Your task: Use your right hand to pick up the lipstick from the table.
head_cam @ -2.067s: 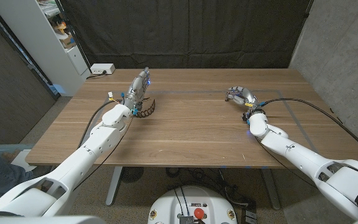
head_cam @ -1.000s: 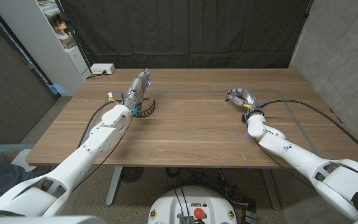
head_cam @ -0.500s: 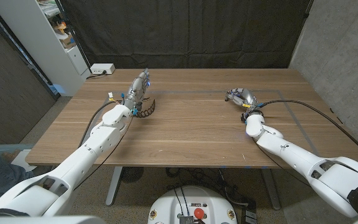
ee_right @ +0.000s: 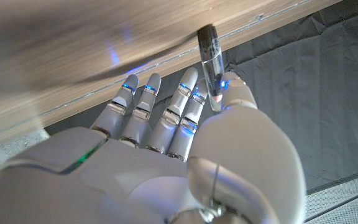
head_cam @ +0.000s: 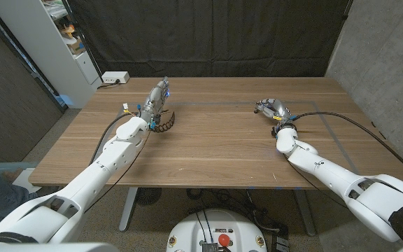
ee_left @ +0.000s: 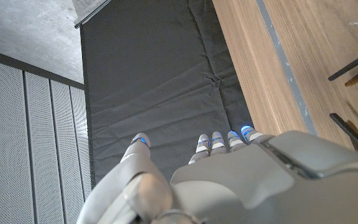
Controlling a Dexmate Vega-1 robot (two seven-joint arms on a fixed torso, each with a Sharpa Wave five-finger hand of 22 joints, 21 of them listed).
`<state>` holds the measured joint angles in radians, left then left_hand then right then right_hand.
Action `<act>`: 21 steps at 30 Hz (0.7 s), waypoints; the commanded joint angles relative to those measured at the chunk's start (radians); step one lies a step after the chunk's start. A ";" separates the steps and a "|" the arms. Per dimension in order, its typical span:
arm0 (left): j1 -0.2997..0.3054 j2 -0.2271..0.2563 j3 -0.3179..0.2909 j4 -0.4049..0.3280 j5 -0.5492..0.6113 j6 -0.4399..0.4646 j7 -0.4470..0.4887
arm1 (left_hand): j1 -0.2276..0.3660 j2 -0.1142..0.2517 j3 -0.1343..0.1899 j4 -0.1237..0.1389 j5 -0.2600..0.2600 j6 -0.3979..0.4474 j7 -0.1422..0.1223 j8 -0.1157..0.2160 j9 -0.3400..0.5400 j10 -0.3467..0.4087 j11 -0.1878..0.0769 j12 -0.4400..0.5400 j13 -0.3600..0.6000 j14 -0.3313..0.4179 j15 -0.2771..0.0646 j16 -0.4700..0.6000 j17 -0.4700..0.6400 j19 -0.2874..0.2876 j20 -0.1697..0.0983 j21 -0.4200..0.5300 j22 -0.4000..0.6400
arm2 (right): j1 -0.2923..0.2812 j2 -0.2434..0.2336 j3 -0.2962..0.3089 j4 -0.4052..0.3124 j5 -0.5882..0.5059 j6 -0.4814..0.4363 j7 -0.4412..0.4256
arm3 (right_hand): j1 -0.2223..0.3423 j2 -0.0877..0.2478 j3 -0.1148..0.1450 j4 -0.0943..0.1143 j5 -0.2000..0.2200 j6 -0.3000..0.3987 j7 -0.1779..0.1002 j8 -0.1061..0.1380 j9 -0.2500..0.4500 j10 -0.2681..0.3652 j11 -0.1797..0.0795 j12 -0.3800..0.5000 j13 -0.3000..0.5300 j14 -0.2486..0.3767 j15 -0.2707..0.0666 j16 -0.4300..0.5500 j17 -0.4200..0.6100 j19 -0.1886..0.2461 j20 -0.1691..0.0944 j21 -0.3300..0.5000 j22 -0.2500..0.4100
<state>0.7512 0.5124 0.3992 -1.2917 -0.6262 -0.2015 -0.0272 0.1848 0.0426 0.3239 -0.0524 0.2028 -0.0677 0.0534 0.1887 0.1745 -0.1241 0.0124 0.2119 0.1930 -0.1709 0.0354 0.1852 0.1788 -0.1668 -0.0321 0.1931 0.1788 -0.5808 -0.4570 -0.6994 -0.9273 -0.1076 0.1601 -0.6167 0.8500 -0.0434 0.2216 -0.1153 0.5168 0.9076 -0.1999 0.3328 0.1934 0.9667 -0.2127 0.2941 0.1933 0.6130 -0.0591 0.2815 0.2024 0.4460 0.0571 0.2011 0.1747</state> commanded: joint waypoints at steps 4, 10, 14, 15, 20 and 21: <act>-0.011 -0.001 0.002 0.005 0.003 -0.001 -0.008 | 0.005 0.012 0.003 -0.005 0.000 0.002 0.003 0.000 0.005 0.000 -0.003 -0.001 0.001 -0.035 0.005 0.002 0.002 -0.113 0.001 0.005 0.002 | -0.005 -0.014 -0.002 -0.031 -0.009 -0.018 -0.018 | 0.005 0.004 0.008 -0.002 -0.005 0.007 -0.001 -0.001 0.002 0.004 -0.002 -0.003 0.002 0.006 -0.064 -0.003 0.004 0.004 0.000 0.004 0.002; -0.010 -0.003 0.000 0.008 0.001 -0.005 -0.009 | 0.006 0.013 0.003 -0.006 0.000 0.003 0.002 0.000 0.005 0.001 -0.002 0.000 0.001 -0.035 0.005 0.002 0.002 -0.113 0.000 0.005 0.002 | -0.004 -0.017 0.000 -0.052 -0.013 -0.032 -0.018 | 0.007 0.006 0.009 -0.002 -0.006 0.008 -0.001 -0.002 0.002 0.002 -0.002 -0.005 0.002 0.005 -0.064 -0.005 0.005 0.005 0.000 0.003 0.002; -0.009 -0.002 0.000 0.009 -0.001 -0.008 -0.015 | 0.006 0.013 0.003 -0.006 0.000 0.003 0.002 0.000 0.005 0.001 -0.003 0.000 0.001 -0.035 0.005 0.002 0.002 -0.113 -0.001 0.005 0.002 | -0.008 -0.021 0.001 -0.068 -0.018 -0.035 -0.018 | 0.008 0.006 0.009 -0.002 -0.007 0.007 0.000 -0.004 0.002 0.002 -0.002 -0.006 0.003 0.006 -0.063 -0.006 0.005 0.005 0.000 0.003 0.002; -0.008 -0.002 0.000 0.009 -0.002 -0.008 -0.016 | 0.006 0.013 0.003 -0.006 0.000 0.003 0.002 0.000 0.005 0.001 -0.003 0.000 0.001 -0.036 0.005 0.002 0.002 -0.113 0.000 0.005 0.002 | -0.009 -0.020 0.003 -0.073 -0.017 -0.041 -0.020 | 0.008 0.006 0.009 -0.003 -0.007 0.006 0.001 -0.004 0.002 0.002 -0.002 -0.006 0.003 0.006 -0.063 -0.007 0.005 0.005 -0.001 0.003 0.002; -0.003 0.000 -0.002 0.005 -0.001 -0.011 -0.013 | 0.006 0.014 0.002 -0.006 0.000 0.003 0.000 0.000 0.005 0.002 -0.002 0.000 0.001 -0.035 0.006 0.002 0.002 -0.114 0.000 0.005 0.002 | -0.020 -0.031 0.006 -0.103 -0.024 -0.054 -0.020 | 0.007 0.007 0.009 -0.002 -0.008 0.006 0.000 -0.005 0.002 0.002 -0.002 -0.007 0.003 0.005 -0.063 -0.008 0.006 0.005 0.000 0.003 0.002; -0.001 -0.001 -0.003 0.004 -0.001 -0.013 -0.011 | 0.006 0.014 0.002 -0.007 0.000 0.003 0.001 0.000 0.005 0.002 -0.002 0.000 0.001 -0.035 0.006 0.002 0.002 -0.114 0.000 0.005 0.002 | -0.023 -0.034 0.007 -0.110 -0.024 -0.054 -0.021 | 0.007 0.007 0.010 -0.002 -0.008 0.006 0.000 -0.006 0.002 0.002 -0.002 -0.007 0.003 0.005 -0.063 -0.008 0.006 0.006 0.000 0.003 0.002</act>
<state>0.7428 0.5105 0.4006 -1.2847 -0.6247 -0.2028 -0.0374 0.1901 0.0479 0.3239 -0.0523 0.2028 -0.0677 0.0534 0.1887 0.1745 -0.1241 0.0124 0.2119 0.1930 -0.1709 0.0354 0.1852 0.1788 -0.1668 -0.0321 0.1931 0.1788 -0.5865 -0.4732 -0.6999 -0.9795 -0.1201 0.1297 -0.6330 0.8498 -0.0436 0.2255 -0.1197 0.5101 0.9074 -0.1998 0.3289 0.1926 0.9665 -0.2125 0.2880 0.1930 0.6129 -0.0590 0.2774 0.2023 0.4458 0.0571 0.2010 0.1746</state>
